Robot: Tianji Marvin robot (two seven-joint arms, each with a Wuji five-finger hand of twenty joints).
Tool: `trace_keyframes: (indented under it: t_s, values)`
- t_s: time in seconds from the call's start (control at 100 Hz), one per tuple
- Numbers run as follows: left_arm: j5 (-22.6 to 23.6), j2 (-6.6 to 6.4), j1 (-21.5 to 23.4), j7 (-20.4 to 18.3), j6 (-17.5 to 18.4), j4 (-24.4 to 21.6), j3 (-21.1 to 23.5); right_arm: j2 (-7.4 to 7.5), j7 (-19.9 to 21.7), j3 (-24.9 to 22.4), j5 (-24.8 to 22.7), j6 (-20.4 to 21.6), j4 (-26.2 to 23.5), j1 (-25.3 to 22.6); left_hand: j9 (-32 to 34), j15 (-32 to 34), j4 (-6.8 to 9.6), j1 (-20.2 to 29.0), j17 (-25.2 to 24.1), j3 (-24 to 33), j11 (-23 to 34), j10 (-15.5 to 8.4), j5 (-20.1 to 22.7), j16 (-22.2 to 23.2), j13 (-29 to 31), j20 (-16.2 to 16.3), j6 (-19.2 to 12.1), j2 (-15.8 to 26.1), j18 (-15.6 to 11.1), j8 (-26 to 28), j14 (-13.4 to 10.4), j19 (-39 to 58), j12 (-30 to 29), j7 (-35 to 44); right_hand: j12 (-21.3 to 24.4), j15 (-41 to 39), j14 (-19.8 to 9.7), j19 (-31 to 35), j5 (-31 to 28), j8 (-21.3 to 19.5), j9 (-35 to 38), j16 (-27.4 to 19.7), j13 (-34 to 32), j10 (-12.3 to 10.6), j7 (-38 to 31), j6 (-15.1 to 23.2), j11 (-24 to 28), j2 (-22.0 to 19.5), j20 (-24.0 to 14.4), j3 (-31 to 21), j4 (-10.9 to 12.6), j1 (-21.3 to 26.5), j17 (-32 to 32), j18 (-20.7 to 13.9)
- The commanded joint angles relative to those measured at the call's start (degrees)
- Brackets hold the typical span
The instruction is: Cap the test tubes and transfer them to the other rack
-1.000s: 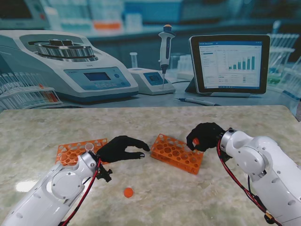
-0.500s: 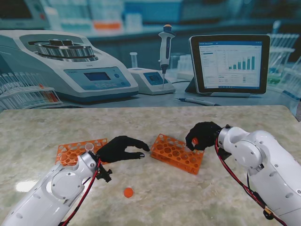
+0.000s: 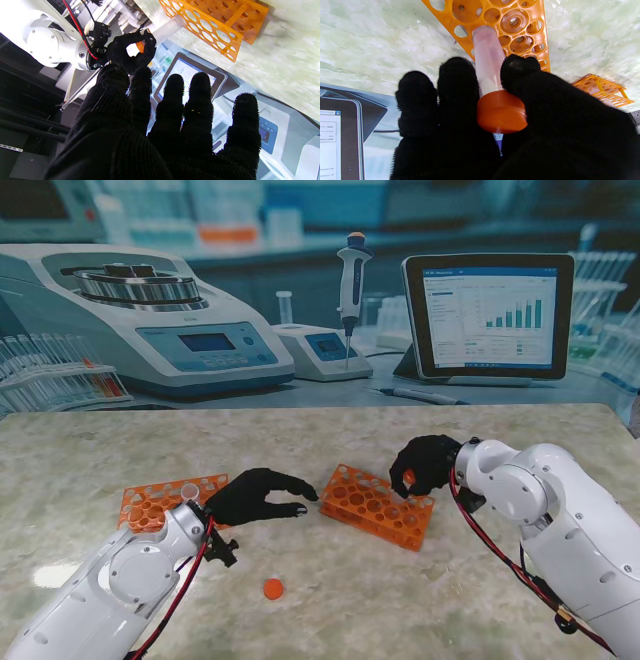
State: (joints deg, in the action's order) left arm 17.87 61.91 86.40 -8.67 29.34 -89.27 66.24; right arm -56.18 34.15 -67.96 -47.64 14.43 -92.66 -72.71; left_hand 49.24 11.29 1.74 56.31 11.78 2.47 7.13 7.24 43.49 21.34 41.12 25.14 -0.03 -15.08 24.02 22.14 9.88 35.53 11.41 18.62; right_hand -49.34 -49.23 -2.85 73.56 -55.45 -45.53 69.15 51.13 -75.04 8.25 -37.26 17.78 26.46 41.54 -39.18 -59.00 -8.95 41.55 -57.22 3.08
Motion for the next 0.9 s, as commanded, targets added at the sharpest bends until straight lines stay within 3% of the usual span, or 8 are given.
trace_keyframes:
  t_s: [0.0, 0.46, 0.49, 0.69, 0.89]
  values:
    - [0.0, 0.02, 0.1, -0.1, 0.0, -0.4, 0.0, 0.05, 0.8, 0.7, 0.5, -0.4, 0.3, 0.3, -0.1, -0.2, -1.77, 0.0, -0.2, -1.0, -0.2, 0.2, -0.2, -0.3, -0.8, -1.4, -2.2, 1.7, 1.0, 0.1, 0.1, -0.6, -0.3, 1.1, 0.1, 2.0, 0.1, -0.5, 0.5, 0.4, 3.5, -0.8, 0.5, -12.2, -0.3, -3.2, 2.9, -7.2, -1.4, -5.3, 3.6, 8.1, -0.1, 0.3]
    - [0.0, 0.03, 0.2, -0.1, 0.0, -0.4, 0.1, -0.05, 0.9, 5.2, 2.3, -2.0, 3.9, 4.2, -0.1, -0.1, -1.78, 0.0, -0.2, -1.1, -0.1, 0.0, -0.2, -0.3, -0.7, -1.3, -2.1, 1.9, 0.9, 0.1, 0.0, -0.6, -0.3, 1.1, 3.5, 6.2, -0.1, -2.4, 2.5, 3.5, 1.9, -1.7, 0.7, -11.5, 0.5, -3.1, 0.5, -7.2, -1.5, -2.5, 2.4, 8.0, 3.3, 2.2]
    - [0.0, 0.04, 0.2, -0.1, 0.0, -0.4, 0.1, -0.06, 0.7, 5.3, 2.3, -2.1, 4.1, 4.3, -0.1, -0.1, -1.77, 0.0, -0.2, -1.1, -0.1, 0.1, -0.2, -0.3, -0.7, -1.3, -2.2, 2.0, 0.9, 0.1, 0.0, -0.6, -0.3, 1.1, 4.0, 7.3, 0.2, -2.9, 3.4, 6.1, 1.6, -1.1, 0.7, -11.5, -1.3, -2.9, 0.2, -7.0, -2.1, -1.7, 2.2, 7.9, 4.0, 2.8]
    - [0.0, 0.04, 0.1, -0.1, 0.0, -0.3, 0.0, -0.18, -0.2, 6.1, 1.9, -2.2, 5.2, 4.7, -0.2, -0.1, -1.78, 0.0, -0.2, -1.2, -0.1, 0.0, -0.2, -0.2, -0.8, -1.3, -2.2, 2.0, 0.8, 0.1, -0.1, -0.6, -0.3, 1.1, 6.2, 11.0, 2.3, -3.0, 7.6, 11.3, -0.5, -1.8, 4.4, -11.6, -3.8, -2.1, -3.5, -6.7, -2.7, 2.8, 1.2, 6.6, 11.1, 5.4]
    - [0.1, 0.05, 0.1, 0.0, 0.0, -0.3, 0.0, -0.56, -2.8, 6.5, 0.9, -2.4, 6.5, 4.6, -0.3, -0.1, -1.76, -0.1, -0.3, -1.2, -0.1, 0.0, -0.3, -0.2, -0.8, -1.3, -2.1, 2.1, 0.8, 0.1, 0.0, -0.6, -0.3, 1.1, 9.9, 21.9, 4.9, -7.6, 14.4, 19.1, -5.7, -7.2, 13.3, -11.2, -8.7, -1.4, -10.1, -7.5, -0.3, 11.1, 0.5, 3.1, 22.9, 8.2]
